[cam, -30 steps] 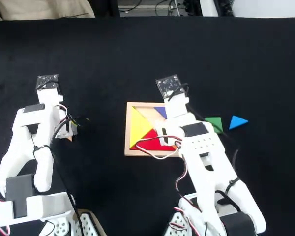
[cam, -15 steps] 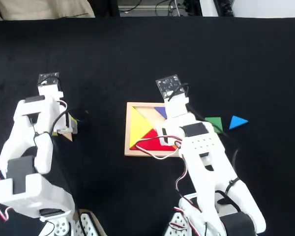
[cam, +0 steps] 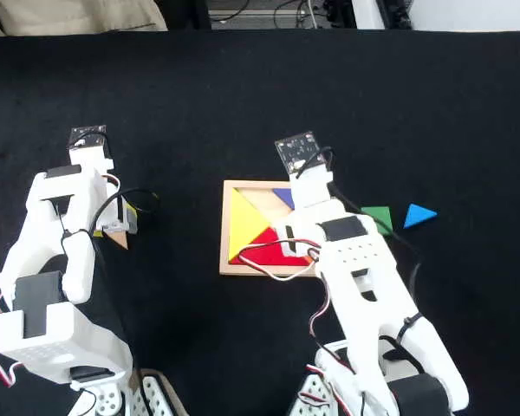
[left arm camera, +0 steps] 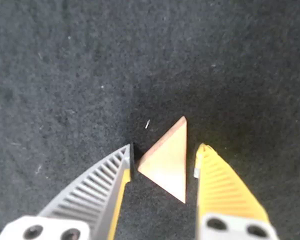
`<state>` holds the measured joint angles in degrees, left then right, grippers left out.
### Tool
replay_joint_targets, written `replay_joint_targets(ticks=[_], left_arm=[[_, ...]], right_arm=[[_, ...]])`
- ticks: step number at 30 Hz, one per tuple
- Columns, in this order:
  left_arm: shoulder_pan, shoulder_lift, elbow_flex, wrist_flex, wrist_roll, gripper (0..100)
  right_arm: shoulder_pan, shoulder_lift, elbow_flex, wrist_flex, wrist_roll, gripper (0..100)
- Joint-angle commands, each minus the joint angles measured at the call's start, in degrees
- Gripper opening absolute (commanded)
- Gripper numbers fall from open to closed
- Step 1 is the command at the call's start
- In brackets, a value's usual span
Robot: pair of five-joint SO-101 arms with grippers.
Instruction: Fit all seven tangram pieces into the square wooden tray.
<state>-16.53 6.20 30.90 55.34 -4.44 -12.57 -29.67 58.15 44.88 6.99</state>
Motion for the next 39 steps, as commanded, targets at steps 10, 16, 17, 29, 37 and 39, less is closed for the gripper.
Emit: replay_joint_targets(ticks=[10, 16, 17, 29, 37, 39], left_arm=[[1.27, 0.09, -2.86, 0.35, 1.58, 12], [1.36, -0.09, -2.86, 0.35, 1.41, 12], [1.36, -0.09, -3.12, 0.35, 1.49, 12], [18.07, -24.09, -3.74, 8.62, 1.23, 13], [34.15, -28.13, -5.14, 10.02, 4.13, 13], [36.97, -24.70, -7.60, 9.32, 8.88, 13]], right_arm=[[0.88, -1.80, -0.31, -0.62, 0.53, 1.2], [0.88, -1.98, -0.31, -0.62, 0.53, 1.2], [1.05, -2.07, -0.31, -0.62, 0.53, 1.2], [19.08, -8.31, -1.63, -1.14, -4.40, 1.2], [28.66, -8.48, -0.66, -5.71, -4.57, 1.4], [29.36, -8.48, -0.66, -5.89, -6.07, 1.4]])
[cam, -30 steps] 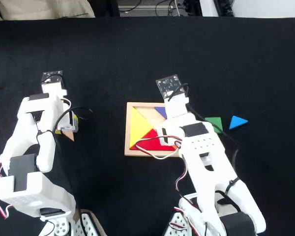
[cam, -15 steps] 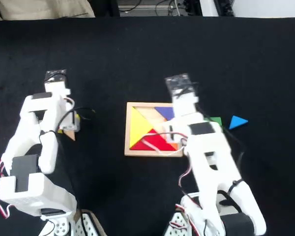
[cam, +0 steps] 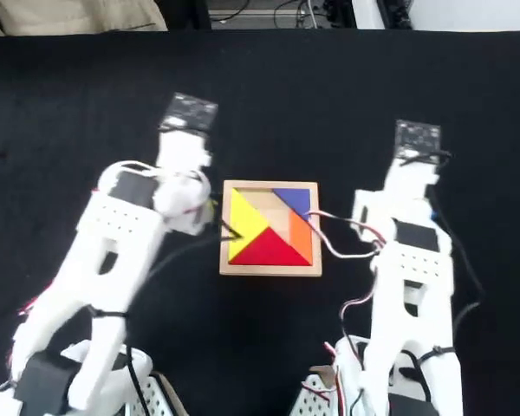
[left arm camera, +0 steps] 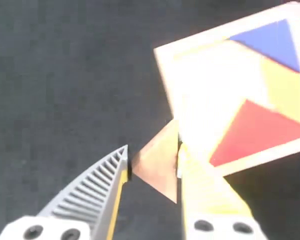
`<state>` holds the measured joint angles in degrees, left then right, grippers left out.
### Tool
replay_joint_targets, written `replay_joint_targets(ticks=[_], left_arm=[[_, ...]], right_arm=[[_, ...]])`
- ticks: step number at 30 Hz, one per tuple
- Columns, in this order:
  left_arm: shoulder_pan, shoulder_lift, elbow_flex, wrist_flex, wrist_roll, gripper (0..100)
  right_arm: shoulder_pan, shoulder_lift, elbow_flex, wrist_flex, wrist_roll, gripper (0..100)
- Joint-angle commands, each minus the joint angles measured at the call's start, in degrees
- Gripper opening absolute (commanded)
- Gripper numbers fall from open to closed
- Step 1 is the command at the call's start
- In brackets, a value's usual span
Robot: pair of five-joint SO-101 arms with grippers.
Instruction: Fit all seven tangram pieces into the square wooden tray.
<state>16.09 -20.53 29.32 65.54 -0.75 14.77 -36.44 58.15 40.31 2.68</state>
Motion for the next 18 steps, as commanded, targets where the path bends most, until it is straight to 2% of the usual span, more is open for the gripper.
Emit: replay_joint_targets(ticks=[1, 4, 7, 11, 18], left_arm=[[5.58, 4.04, -7.43, -1.32, 7.47, 13], [9.01, 11.08, -12.26, -3.52, 15.47, 13], [12.88, 18.73, -16.04, -7.03, 20.57, 13], [15.78, 27.43, -19.47, -11.08, 22.86, 13], [15.34, 32.70, -22.37, -11.60, 23.47, 13]], right_arm=[[2.46, -1.71, -0.66, -1.32, -2.29, 1.5], [3.87, -1.71, -0.84, -1.41, -2.81, 1.5], [4.75, -1.71, -0.66, -1.76, -2.81, 1.5], [4.84, -0.92, 0.92, -5.27, -2.64, 1.5], [4.75, 7.69, -3.47, -6.51, -2.81, 1.5]])
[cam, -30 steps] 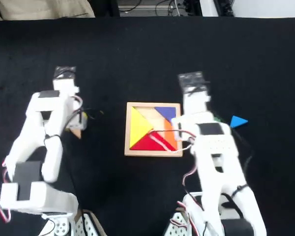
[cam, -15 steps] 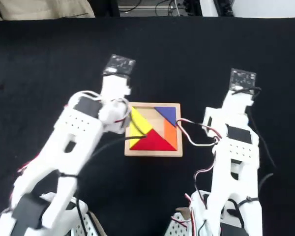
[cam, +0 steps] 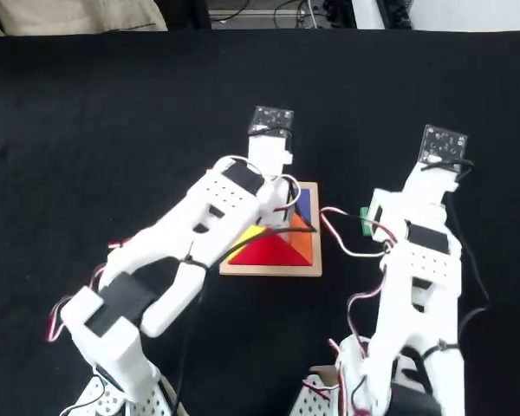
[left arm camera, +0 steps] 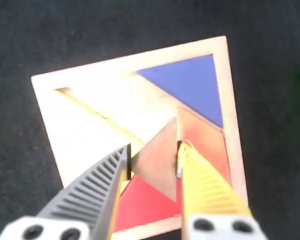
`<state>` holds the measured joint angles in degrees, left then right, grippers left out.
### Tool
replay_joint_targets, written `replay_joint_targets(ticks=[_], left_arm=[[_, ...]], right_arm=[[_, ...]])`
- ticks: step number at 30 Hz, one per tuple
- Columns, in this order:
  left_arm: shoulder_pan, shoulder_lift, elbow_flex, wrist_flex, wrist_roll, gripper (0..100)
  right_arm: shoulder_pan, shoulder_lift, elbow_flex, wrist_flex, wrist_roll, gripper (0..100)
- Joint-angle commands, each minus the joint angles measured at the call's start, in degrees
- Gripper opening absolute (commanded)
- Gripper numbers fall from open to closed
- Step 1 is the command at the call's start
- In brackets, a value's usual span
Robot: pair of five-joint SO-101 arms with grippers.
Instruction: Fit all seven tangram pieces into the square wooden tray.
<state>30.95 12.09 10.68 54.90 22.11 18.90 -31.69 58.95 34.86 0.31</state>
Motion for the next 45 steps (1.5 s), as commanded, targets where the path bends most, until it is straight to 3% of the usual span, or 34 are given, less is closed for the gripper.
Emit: replay_joint_targets(ticks=[1, 9, 13, 23, 28, 39, 45], left_arm=[[0.57, 0.35, -3.74, -1.05, 0.62, 13], [1.01, 3.25, -4.26, -5.19, 1.93, 13], [1.45, 6.07, -5.76, -5.01, 5.54, 13], [3.03, 8.97, -8.04, -4.48, 5.89, 13], [4.53, 9.14, -10.33, 0.70, 6.51, 22], [4.35, 8.97, -12.00, 3.16, 6.42, 21], [0.84, 8.97, -13.41, 3.16, 6.07, 21]], right_arm=[[0.44, 4.70, -5.41, -0.79, -0.26, 1.5], [0.26, 15.52, -13.32, 2.99, -0.26, 1.2], [0.26, 15.69, -13.85, 3.69, -0.35, 1.2], [0.18, 15.69, -13.93, 3.69, -0.26, 1.2], [0.18, 15.69, -13.93, 3.69, -0.18, 1.2], [0.18, 15.69, -13.85, 3.69, -0.18, 1.2], [0.18, 15.69, -13.85, 3.69, -0.09, 1.2]])
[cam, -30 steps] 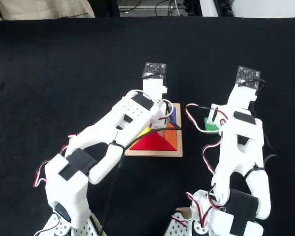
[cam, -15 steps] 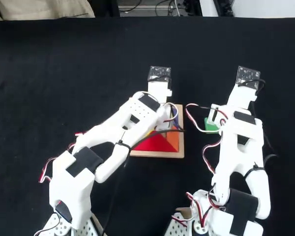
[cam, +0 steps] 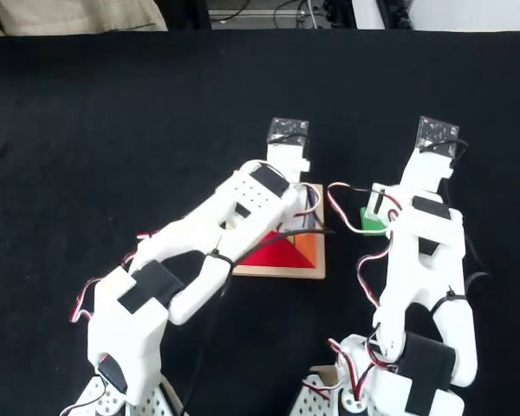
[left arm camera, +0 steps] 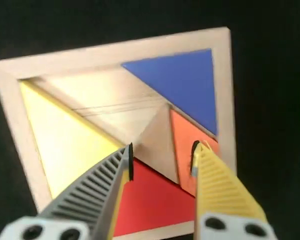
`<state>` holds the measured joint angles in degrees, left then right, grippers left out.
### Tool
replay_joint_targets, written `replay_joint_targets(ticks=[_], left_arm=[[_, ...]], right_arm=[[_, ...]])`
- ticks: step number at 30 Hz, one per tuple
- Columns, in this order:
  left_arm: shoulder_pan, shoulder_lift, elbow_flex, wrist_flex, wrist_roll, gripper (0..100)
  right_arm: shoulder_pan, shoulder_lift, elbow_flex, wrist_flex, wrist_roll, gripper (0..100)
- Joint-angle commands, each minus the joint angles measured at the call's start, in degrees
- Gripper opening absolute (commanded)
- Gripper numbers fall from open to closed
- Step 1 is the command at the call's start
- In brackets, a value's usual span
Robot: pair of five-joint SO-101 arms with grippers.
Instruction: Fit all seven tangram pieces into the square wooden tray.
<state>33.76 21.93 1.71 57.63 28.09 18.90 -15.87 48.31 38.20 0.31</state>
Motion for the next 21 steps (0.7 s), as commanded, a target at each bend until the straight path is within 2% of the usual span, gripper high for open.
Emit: replay_joint_targets(ticks=[1, 5, 9, 17, 21], left_arm=[[-2.33, -0.97, -4.88, 0.53, -0.97, 21], [-5.14, -2.46, -7.52, 3.34, -8.26, 15], [-6.90, -2.29, -7.52, 2.29, -15.47, 7], [-4.18, 5.54, -6.64, -4.22, -16.35, 5], [-2.15, 6.15, -6.64, -4.48, -16.35, 5]], right_arm=[[0.18, -0.13, -3.21, 0.35, -0.09, 1.2], [0.18, -0.13, -3.21, 0.35, -0.09, 1.2], [0.18, -0.13, -3.21, 0.35, -0.09, 1.2], [0.09, 0.04, -3.21, 0.35, -0.09, 1.2], [0.09, 0.04, -3.21, 0.35, -0.09, 1.2]])
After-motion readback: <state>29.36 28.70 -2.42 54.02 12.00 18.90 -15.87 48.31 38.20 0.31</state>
